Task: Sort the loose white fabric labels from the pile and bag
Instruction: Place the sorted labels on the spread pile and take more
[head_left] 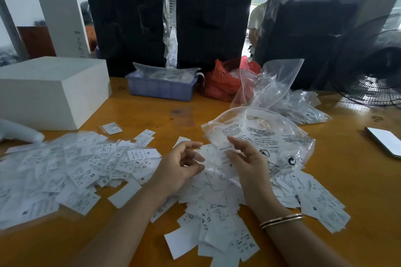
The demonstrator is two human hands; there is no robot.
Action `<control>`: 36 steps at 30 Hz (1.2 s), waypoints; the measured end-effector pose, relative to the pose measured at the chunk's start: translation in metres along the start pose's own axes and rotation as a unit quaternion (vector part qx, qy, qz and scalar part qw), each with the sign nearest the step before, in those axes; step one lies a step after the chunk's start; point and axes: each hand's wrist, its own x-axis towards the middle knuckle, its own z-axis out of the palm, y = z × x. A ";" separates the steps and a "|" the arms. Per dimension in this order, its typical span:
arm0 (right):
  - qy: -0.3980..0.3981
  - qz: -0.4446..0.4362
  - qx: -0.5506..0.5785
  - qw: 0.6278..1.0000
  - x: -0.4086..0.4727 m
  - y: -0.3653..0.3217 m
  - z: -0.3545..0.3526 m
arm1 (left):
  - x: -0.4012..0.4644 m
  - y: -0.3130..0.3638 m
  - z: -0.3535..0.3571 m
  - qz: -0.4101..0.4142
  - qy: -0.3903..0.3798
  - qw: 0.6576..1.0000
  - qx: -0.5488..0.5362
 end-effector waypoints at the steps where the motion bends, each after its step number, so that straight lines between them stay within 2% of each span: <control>1: 0.005 0.003 0.004 1.000 0.001 0.001 0.000 | 0.000 0.000 0.000 0.001 -0.003 1.000 -0.004; 6: -0.004 -0.008 0.017 1.000 0.002 0.001 -0.001 | -0.001 -0.001 0.000 0.020 -0.014 0.999 0.034; 12: -0.040 -0.053 -0.079 0.995 0.001 -0.010 -0.005 | -0.006 0.006 0.002 0.108 -0.014 0.979 0.170; 16: -0.069 -0.133 -0.168 0.974 0.000 -0.015 -0.006 | -0.009 0.008 0.004 0.119 -0.025 0.976 0.182; 20: -0.072 -0.176 -0.218 0.957 0.000 -0.016 -0.005 | -0.010 0.009 0.005 0.124 -0.031 0.975 0.182; 26: -0.028 -0.154 -0.156 0.975 0.002 -0.015 -0.005 | -0.009 0.005 0.005 0.126 -0.029 0.976 0.174; 28: -0.039 -0.147 -0.139 0.979 0.001 -0.014 -0.003 | -0.008 0.004 0.005 0.129 -0.029 0.976 0.175; 31: -0.065 -0.159 -0.170 0.970 0.000 -0.011 0.001 | -0.008 0.003 0.005 0.127 -0.029 0.976 0.174; 36: -0.051 -0.147 -0.143 0.977 0.003 -0.014 -0.002 | -0.007 0.002 0.004 0.116 -0.026 0.979 0.164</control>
